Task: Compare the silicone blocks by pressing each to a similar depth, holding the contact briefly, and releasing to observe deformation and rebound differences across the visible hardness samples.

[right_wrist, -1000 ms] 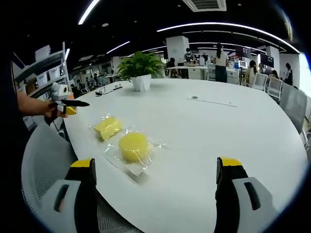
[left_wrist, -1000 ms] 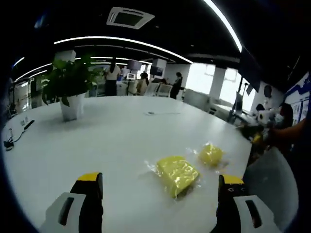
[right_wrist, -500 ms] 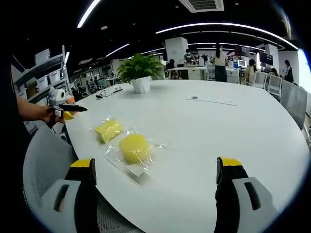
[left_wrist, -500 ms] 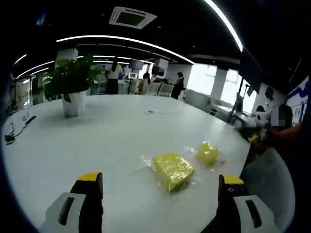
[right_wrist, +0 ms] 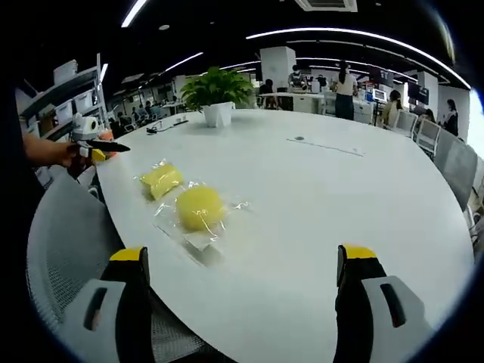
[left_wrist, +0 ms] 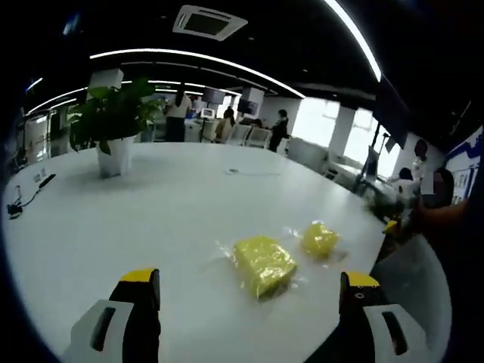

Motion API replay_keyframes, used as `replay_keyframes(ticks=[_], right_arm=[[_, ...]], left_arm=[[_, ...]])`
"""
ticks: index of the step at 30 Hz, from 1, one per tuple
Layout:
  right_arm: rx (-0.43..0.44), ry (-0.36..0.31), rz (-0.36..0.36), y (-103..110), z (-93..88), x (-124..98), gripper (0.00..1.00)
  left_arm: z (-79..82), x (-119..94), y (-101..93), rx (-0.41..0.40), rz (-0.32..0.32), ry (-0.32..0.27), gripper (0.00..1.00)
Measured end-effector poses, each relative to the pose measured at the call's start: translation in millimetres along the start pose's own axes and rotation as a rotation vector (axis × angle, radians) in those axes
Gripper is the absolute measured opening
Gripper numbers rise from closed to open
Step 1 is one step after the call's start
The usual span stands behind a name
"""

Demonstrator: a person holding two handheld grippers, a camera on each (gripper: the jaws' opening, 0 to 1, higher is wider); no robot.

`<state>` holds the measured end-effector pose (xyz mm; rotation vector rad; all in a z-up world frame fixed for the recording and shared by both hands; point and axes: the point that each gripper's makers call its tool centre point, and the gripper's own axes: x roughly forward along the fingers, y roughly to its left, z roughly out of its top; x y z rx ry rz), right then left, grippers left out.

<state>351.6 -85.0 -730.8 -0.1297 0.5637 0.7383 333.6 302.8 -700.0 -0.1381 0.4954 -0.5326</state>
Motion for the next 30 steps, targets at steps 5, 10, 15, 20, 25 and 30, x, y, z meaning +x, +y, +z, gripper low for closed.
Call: replay_keyframes(ticks=[5, 10, 15, 20, 25, 30], right_arm=[[0.017, -0.039, 0.006, 3, 9.1, -2, 0.97], [0.019, -0.040, 0.016, 5, 10.7, -1, 0.97], [0.027, -0.045, 0.020, 6, 11.5, 0, 0.97], [0.045, -0.053, 0.025, 6, 11.5, 0, 0.97], [0.051, -0.051, 0.034, 9, 9.8, 0, 0.97], [0.061, -0.060, 0.037, 7, 11.1, 0, 0.97]], left_arm=[[9.2, 2, -1.4, 0.000, 0.016, 0.002, 1.00], [11.3, 6, -6.4, -0.045, -0.004, 0.011, 1.00], [20.6, 14, -19.3, -0.082, -0.036, 0.001, 1.00], [29.0, 22, -27.7, -0.123, -0.043, 0.028, 1.00], [40.6, 31, -33.6, -0.145, -0.050, 0.022, 1.00], [47.0, 44, -51.3, -0.196, -0.114, 0.024, 1.00]])
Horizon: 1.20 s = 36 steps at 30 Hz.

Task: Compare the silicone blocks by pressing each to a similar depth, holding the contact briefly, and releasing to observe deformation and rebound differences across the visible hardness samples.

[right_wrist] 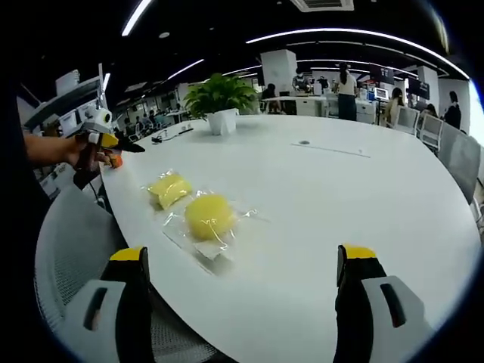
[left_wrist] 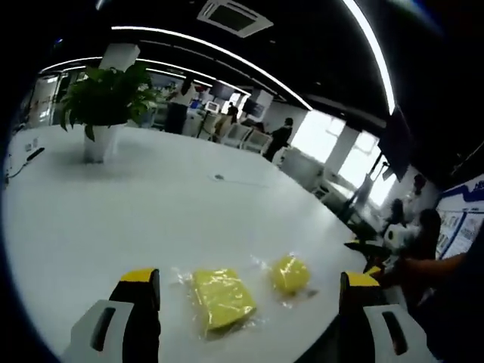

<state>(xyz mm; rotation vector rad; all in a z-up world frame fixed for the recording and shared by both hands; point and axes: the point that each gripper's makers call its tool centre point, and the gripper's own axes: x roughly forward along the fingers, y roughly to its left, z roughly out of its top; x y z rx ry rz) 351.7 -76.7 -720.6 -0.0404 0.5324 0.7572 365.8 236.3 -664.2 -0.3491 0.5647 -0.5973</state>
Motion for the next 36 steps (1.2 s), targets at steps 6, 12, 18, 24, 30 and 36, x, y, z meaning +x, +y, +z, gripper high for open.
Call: replay_keyframes(ticks=[6, 12, 18, 24, 30, 36], right_arm=[[0.005, -0.011, 0.007, 4, 1.6, 0, 0.96], [0.013, -0.007, 0.014, 7, -0.5, 0, 0.96], [0.020, -0.015, 0.014, 6, 0.6, -2, 0.96], [0.020, -0.006, 0.018, 9, -3.1, -3, 0.96], [0.030, -0.009, 0.017, 10, -4.3, -3, 0.96], [0.043, -0.011, 0.015, 11, -5.8, -3, 0.96]], left_arm=[[-1.0, 16, -15.3, -0.020, -0.036, 0.014, 1.00], [1.6, 31, -27.0, -0.069, -0.056, 0.012, 1.00], [2.1, 46, -32.3, -0.089, -0.067, 0.023, 1.00], [0.7, 63, -36.2, -0.110, -0.068, 0.047, 1.00], [-7.3, 83, -30.7, -0.161, -0.057, 0.096, 1.00], [-4.4, 104, -33.8, -0.160, -0.087, 0.083, 1.00]])
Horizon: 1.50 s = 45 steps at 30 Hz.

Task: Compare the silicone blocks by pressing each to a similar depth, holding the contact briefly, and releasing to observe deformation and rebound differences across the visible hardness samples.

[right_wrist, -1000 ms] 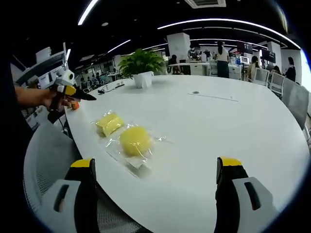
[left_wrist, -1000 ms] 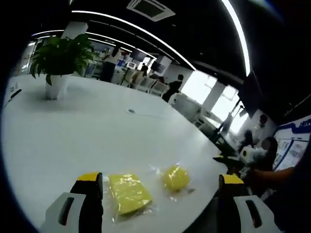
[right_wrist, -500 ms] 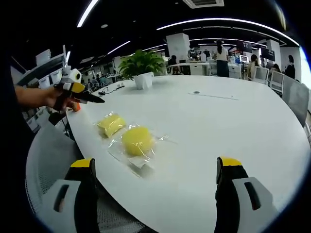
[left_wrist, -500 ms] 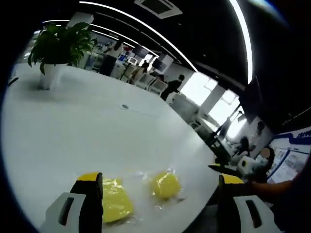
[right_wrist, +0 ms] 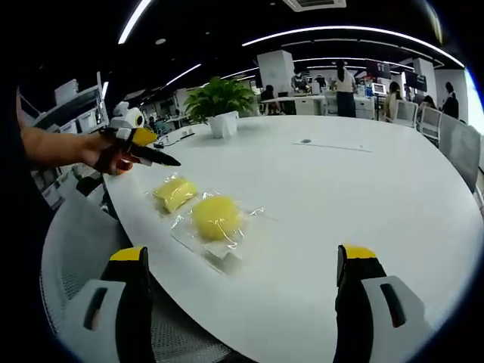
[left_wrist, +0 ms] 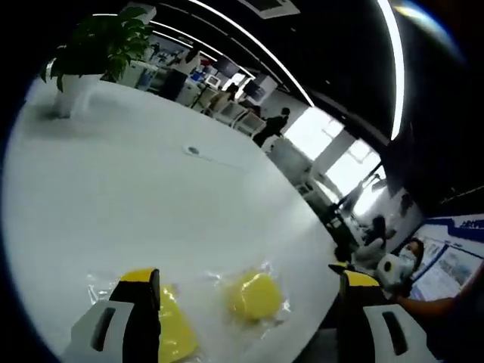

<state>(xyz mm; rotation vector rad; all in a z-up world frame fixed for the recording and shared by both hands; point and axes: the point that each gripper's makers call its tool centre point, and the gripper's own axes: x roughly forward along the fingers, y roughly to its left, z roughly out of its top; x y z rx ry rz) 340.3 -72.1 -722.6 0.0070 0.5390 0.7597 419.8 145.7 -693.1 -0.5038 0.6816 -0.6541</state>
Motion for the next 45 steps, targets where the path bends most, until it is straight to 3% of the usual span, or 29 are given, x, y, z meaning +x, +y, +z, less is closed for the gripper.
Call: replay_keyframes(ticks=[6, 16, 22, 26, 28, 29, 31, 34, 35, 39, 45], right_arm=[[0.015, -0.010, -0.009, -1, 0.0, -1, 0.96], [0.021, -0.014, -0.021, -6, 2.8, -4, 0.96], [0.021, -0.010, -0.025, -8, 2.8, -7, 0.96], [0.016, -0.005, -0.021, -6, 2.7, -8, 0.96], [0.016, -0.001, -0.018, -6, 1.8, -7, 0.96], [0.018, 0.000, -0.019, -6, 2.0, -7, 0.96], [0.026, -0.005, -0.018, -6, 3.1, -7, 0.96], [0.031, -0.010, -0.017, -5, 3.9, -6, 0.96], [0.034, -0.010, -0.018, -4, 3.6, -6, 0.96], [0.051, -0.011, -0.015, -2, 1.1, -5, 0.96], [0.057, -0.006, -0.018, 0, -2.0, -4, 0.96]], left_arm=[[0.5, 18, -6.5, -0.053, -0.026, -0.005, 1.00], [-23.6, 49, 3.8, -0.125, -0.023, 0.077, 0.99], [-27.1, 58, 7.3, -0.233, -0.023, 0.077, 0.96], [-33.5, 64, 3.9, -0.248, -0.025, 0.091, 0.92], [-37.6, 67, 9.1, -0.258, 0.006, 0.097, 0.88], [-38.5, 69, 15.8, -0.291, 0.051, 0.088, 0.86], [-36.8, 74, 15.9, -0.339, 0.040, 0.068, 0.83], [-37.8, 77, 20.5, -0.358, 0.069, 0.063, 0.69], [-41.6, 79, 23.0, -0.374, 0.083, 0.078, 0.62], [-53.7, 83, 26.8, -0.406, 0.086, 0.126, 0.53], [-58.8, 87, 31.5, -0.439, 0.119, 0.138, 0.37]])
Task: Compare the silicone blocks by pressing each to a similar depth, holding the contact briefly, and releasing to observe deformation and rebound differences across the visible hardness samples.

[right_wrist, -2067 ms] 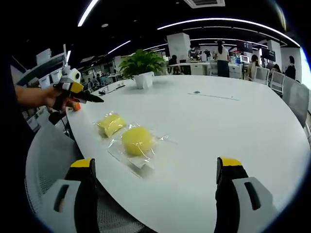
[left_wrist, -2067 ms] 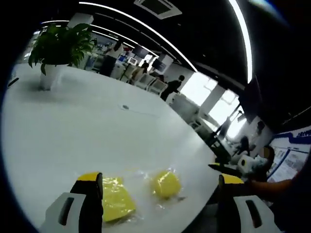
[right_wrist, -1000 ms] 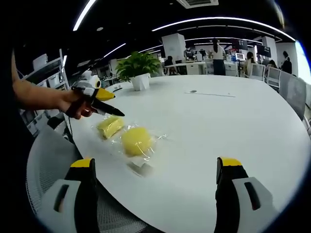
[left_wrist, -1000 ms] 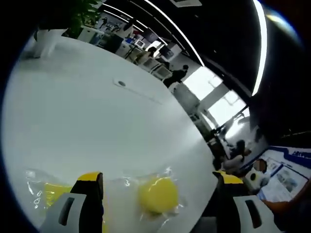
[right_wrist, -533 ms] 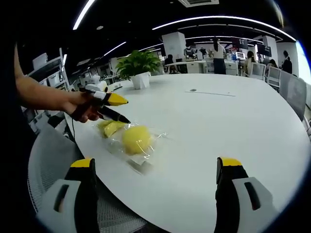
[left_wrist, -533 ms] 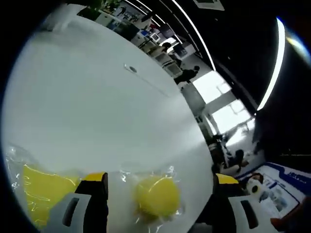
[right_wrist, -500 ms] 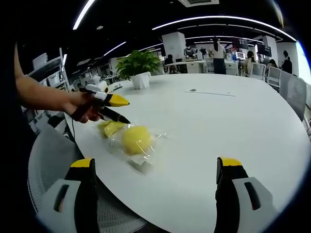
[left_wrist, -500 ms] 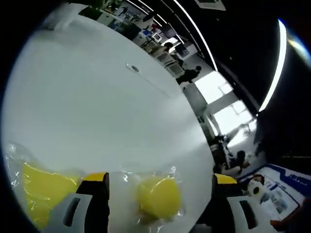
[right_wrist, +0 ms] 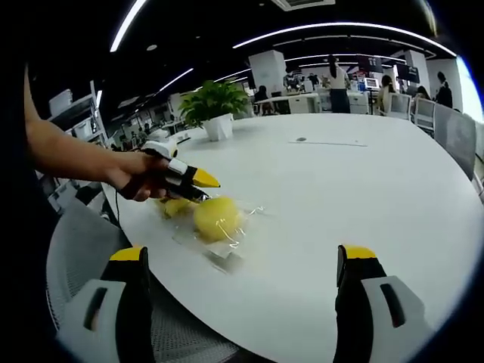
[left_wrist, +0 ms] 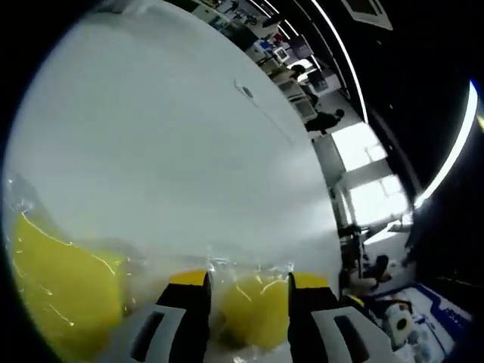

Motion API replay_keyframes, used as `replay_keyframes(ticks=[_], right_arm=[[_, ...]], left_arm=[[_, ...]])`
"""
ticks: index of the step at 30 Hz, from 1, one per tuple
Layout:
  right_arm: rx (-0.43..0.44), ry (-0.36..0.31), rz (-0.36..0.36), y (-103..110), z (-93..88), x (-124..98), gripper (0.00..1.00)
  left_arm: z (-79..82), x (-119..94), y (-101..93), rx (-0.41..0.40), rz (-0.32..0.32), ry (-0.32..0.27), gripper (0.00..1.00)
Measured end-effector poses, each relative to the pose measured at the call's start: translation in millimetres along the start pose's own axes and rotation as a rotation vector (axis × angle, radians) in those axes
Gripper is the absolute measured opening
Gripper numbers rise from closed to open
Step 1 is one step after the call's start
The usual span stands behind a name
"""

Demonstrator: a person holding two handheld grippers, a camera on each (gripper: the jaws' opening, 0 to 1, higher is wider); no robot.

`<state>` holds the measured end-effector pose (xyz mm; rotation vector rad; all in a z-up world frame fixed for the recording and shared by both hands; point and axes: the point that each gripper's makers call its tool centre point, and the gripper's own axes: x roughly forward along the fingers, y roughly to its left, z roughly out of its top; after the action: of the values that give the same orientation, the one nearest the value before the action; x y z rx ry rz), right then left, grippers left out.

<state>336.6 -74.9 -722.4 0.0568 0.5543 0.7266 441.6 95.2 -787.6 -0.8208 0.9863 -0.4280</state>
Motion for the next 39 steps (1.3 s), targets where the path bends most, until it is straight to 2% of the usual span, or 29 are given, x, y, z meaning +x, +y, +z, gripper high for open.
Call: replay_keyframes(ticks=[2, 6, 13, 20, 22, 27, 35, 39], right_arm=[[0.003, 0.007, 0.001, 1, -1.6, 0, 0.96], [-0.006, 0.006, 0.004, 3, 1.4, -3, 0.96], [0.020, -0.018, -0.005, 3, 5.8, -6, 0.96], [0.026, -0.027, -0.014, 2, 7.9, -7, 0.96], [0.029, -0.026, -0.015, 2, 6.4, -8, 0.96], [0.035, -0.015, -0.017, 2, 0.9, -8, 0.96], [0.034, -0.023, -0.016, 3, 5.0, -7, 0.96], [0.029, -0.019, -0.013, 2, 4.5, -6, 0.96]], left_arm=[[-2.1, 3, 1.1, -0.003, 0.003, 0.014, 0.35], [-4.3, 4, 10.4, -0.020, 0.043, 0.035, 0.21], [-1.4, 7, 16.1, 0.011, 0.065, 0.032, 0.17], [0.2, 10, 15.7, 0.015, 0.028, 0.063, 0.10], [0.2, 9, 11.7, 0.030, 0.010, 0.060, 0.06], [-0.7, 10, 10.5, 0.026, 0.003, 0.061, 0.01], [0.4, 10, 10.2, 0.036, -0.002, 0.045, 0.00], [0.4, 9, 7.3, 0.008, -0.013, 0.038, 0.00]])
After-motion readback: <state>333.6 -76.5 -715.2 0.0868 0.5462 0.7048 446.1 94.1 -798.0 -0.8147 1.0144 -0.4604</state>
